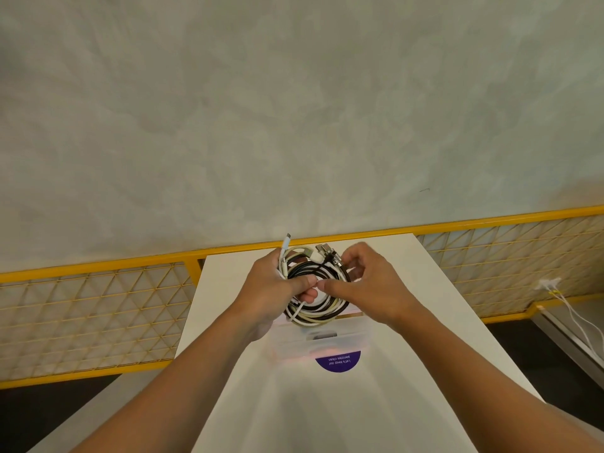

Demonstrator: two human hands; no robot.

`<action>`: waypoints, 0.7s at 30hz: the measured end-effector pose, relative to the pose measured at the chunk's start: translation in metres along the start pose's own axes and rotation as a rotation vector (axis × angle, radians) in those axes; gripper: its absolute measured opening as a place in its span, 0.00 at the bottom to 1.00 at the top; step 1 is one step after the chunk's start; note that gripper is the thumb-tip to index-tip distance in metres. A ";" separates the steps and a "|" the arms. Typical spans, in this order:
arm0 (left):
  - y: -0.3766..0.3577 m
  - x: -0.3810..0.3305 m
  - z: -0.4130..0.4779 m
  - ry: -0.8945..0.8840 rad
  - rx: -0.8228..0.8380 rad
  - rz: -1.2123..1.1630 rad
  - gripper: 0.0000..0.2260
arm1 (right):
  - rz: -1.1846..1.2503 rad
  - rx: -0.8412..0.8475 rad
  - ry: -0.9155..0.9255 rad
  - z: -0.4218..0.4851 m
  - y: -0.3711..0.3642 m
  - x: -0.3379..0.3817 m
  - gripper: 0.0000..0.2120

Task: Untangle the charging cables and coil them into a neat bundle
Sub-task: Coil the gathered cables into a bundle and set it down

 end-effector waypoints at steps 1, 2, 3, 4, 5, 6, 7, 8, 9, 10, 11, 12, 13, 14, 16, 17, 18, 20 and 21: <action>0.000 0.001 0.000 0.009 -0.016 -0.015 0.11 | -0.022 -0.035 0.020 0.000 0.001 0.000 0.24; -0.001 0.003 0.000 0.020 -0.040 -0.038 0.11 | -0.040 -0.069 0.057 -0.002 0.002 0.001 0.26; -0.002 0.004 0.000 0.032 -0.067 -0.065 0.10 | -0.059 -0.101 0.108 -0.003 0.002 0.003 0.26; -0.003 0.005 0.000 0.046 -0.091 -0.090 0.10 | -0.084 -0.128 0.168 -0.003 0.002 0.005 0.25; -0.004 0.006 0.001 0.057 -0.107 -0.110 0.10 | -0.114 -0.146 0.241 -0.003 0.001 0.006 0.22; -0.005 0.006 0.001 0.064 -0.114 -0.125 0.10 | -0.145 -0.150 0.315 -0.003 0.000 0.008 0.17; -0.006 0.006 0.002 0.066 -0.117 -0.132 0.10 | -0.174 -0.146 0.372 -0.003 -0.001 0.010 0.13; -0.005 0.006 0.002 0.067 -0.118 -0.137 0.10 | -0.199 -0.142 0.408 -0.003 -0.002 0.010 0.09; -0.005 0.006 0.002 0.067 -0.118 -0.144 0.10 | -0.226 -0.141 0.427 -0.003 -0.003 0.011 0.06; -0.004 0.006 0.002 0.069 -0.114 -0.158 0.10 | -0.255 -0.144 0.438 -0.003 -0.003 0.012 0.05; -0.004 0.005 0.002 0.073 -0.104 -0.178 0.10 | -0.284 -0.146 0.445 -0.004 -0.003 0.014 0.05; -0.003 0.005 0.001 0.078 -0.090 -0.200 0.10 | -0.310 -0.145 0.451 -0.005 -0.003 0.017 0.05; -0.002 0.005 0.000 0.084 -0.075 -0.219 0.09 | -0.341 -0.141 0.458 -0.006 -0.003 0.019 0.06; -0.002 0.005 -0.001 0.088 -0.064 -0.234 0.09 | -0.381 -0.143 0.469 -0.007 -0.003 0.021 0.06; 0.000 0.006 -0.002 0.084 -0.053 -0.250 0.09 | -0.453 -0.170 0.482 -0.007 -0.005 0.023 0.06; 0.000 0.006 -0.002 0.074 -0.053 -0.243 0.09 | -0.470 -0.179 0.478 -0.006 -0.006 0.024 0.05; -0.001 0.006 -0.002 0.060 -0.056 -0.223 0.09 | -0.474 -0.181 0.469 -0.007 -0.008 0.024 0.04; -0.002 0.006 -0.001 0.011 -0.083 -0.133 0.08 | -0.444 -0.165 0.447 -0.006 -0.013 0.024 0.03; -0.003 0.005 -0.001 -0.015 -0.105 -0.077 0.08 | -0.417 -0.155 0.434 -0.005 -0.016 0.024 0.03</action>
Point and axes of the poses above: each hand's wrist, its own z-axis towards the middle knuckle, its own y-axis out of the back of the hand, x = y × z, the point moved 3 cm from there along z, towards the middle knuckle, and after that the axes turned 5 degrees about -y, right-handed, at the moved point
